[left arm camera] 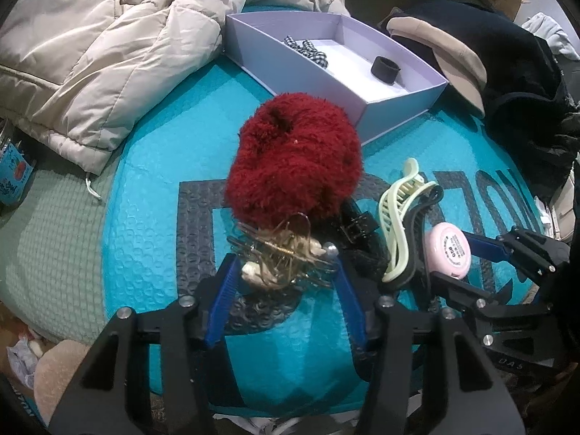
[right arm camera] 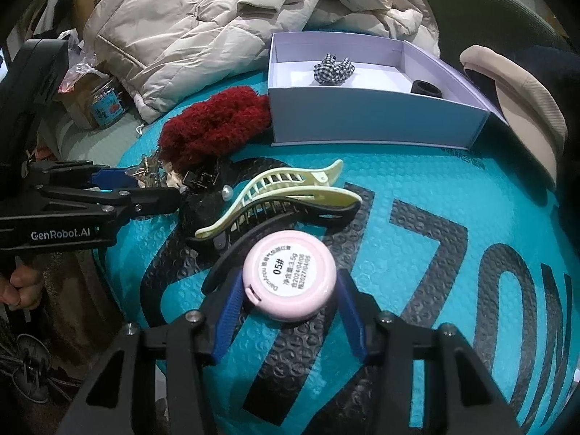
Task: Organize objects
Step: 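Grasp pink round compact with right tool while left tool grasps gold claw clip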
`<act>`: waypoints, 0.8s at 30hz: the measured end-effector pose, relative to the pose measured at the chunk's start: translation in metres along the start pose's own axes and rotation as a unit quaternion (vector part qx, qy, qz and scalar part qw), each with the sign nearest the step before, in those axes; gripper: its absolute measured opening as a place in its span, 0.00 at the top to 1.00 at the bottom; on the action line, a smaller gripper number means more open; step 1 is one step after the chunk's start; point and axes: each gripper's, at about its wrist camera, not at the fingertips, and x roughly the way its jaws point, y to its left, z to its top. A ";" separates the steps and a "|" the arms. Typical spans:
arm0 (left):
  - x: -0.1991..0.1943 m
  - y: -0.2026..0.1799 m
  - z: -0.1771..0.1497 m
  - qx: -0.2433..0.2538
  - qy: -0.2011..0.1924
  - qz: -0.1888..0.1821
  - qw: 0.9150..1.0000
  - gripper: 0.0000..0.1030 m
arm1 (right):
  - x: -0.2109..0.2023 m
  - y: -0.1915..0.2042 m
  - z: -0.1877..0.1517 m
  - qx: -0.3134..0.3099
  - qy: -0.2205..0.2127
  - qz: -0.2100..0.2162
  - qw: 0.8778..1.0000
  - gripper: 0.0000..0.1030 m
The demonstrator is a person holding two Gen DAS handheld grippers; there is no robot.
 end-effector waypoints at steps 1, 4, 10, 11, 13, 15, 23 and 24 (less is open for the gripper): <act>-0.001 0.000 -0.001 0.001 -0.002 0.000 1.000 0.50 | -0.001 0.000 -0.001 0.000 0.000 -0.001 1.000 0.50; -0.003 -0.001 -0.003 0.003 -0.003 0.001 1.000 0.50 | -0.003 -0.001 -0.002 0.002 -0.001 -0.001 1.000 0.50; -0.014 -0.005 -0.007 0.009 -0.008 -0.001 1.000 0.51 | -0.011 -0.002 -0.006 0.005 -0.004 0.000 1.000 0.50; -0.017 -0.006 -0.007 0.010 -0.009 -0.001 1.000 0.51 | -0.013 -0.002 -0.006 0.005 -0.006 0.000 1.000 0.50; -0.020 -0.008 -0.008 0.014 -0.009 -0.002 1.000 0.51 | -0.017 -0.002 -0.007 0.005 -0.010 0.001 1.000 0.50; -0.022 -0.010 -0.009 0.016 -0.009 -0.003 1.000 0.51 | -0.020 -0.002 -0.009 0.006 -0.013 0.001 1.000 0.50; -0.029 -0.018 -0.015 0.023 -0.006 0.000 1.000 0.53 | -0.033 -0.005 -0.015 0.015 -0.023 -0.001 1.000 0.50; -0.028 -0.018 -0.015 0.024 -0.004 0.000 1.000 0.53 | -0.033 -0.005 -0.016 0.017 -0.023 0.000 1.000 0.50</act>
